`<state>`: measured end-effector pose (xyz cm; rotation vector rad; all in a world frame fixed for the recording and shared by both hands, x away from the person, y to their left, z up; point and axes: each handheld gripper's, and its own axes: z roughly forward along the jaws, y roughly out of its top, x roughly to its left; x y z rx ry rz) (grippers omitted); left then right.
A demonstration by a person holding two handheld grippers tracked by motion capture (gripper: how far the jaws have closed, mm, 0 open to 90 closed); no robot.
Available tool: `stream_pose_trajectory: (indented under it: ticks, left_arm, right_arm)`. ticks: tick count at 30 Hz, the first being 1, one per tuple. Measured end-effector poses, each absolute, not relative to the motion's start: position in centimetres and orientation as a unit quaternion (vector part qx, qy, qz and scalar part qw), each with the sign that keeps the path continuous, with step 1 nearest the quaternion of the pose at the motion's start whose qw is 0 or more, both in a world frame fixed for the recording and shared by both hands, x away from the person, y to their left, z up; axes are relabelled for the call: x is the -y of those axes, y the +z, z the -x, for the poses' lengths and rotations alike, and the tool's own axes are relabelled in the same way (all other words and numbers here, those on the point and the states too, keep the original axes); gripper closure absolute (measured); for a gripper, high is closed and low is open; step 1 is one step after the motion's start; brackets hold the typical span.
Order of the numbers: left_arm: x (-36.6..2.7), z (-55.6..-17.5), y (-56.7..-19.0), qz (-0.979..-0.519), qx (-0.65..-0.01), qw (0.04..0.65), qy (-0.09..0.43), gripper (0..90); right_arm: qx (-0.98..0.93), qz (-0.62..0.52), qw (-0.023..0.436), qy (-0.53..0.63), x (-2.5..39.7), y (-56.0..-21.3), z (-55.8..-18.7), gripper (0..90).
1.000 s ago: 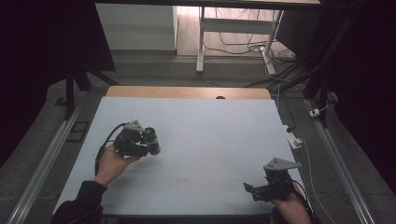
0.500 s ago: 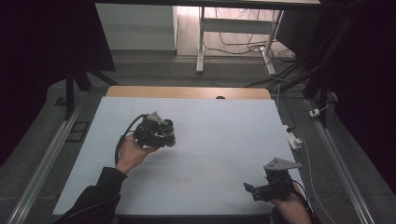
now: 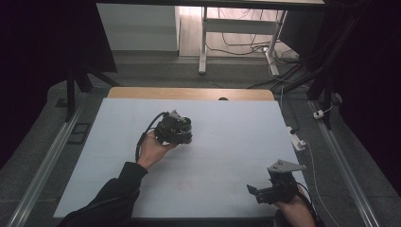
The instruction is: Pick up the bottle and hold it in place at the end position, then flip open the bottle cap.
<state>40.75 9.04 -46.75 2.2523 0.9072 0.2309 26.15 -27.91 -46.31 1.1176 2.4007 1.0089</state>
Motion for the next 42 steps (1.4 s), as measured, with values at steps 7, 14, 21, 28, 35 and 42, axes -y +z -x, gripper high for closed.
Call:
stream_pose_trajectory:
  ticks: [7,14,21,28,35,42]
  left_arm:
    - [-8.3,-41.4,-48.2,-0.864,-0.358,0.343,0.091,53.9]
    - [-8.1,-41.7,-49.2,-0.861,-0.363,0.345,0.089,53.9]
    - [-7.4,-41.5,-50.0,-0.867,-0.356,0.336,0.095,53.9]
    - [-7.0,-41.2,-50.3,-0.873,-0.345,0.326,0.109,53.8]
    - [-7.1,-41.1,-50.4,-0.871,-0.346,0.331,0.108,53.9]
    - [-7.1,-41.1,-50.5,-0.871,-0.347,0.332,0.108,54.0]
  right_arm:
    - [-0.837,-0.390,0.153,0.353,27.9,-46.3,-26.1,0.0]
    - [-0.837,-0.389,0.152,0.352,27.9,-46.3,-26.1,0.0]
    - [-0.837,-0.388,0.154,0.353,27.9,-46.3,-26.1,0.0]
    - [-0.838,-0.387,0.154,0.353,27.9,-46.3,-26.1,0.0]
    - [-0.837,-0.388,0.155,0.354,27.9,-46.3,-26.0,0.0]
    - [-0.834,-0.389,0.154,0.360,28.0,-46.2,-26.1,0.0]
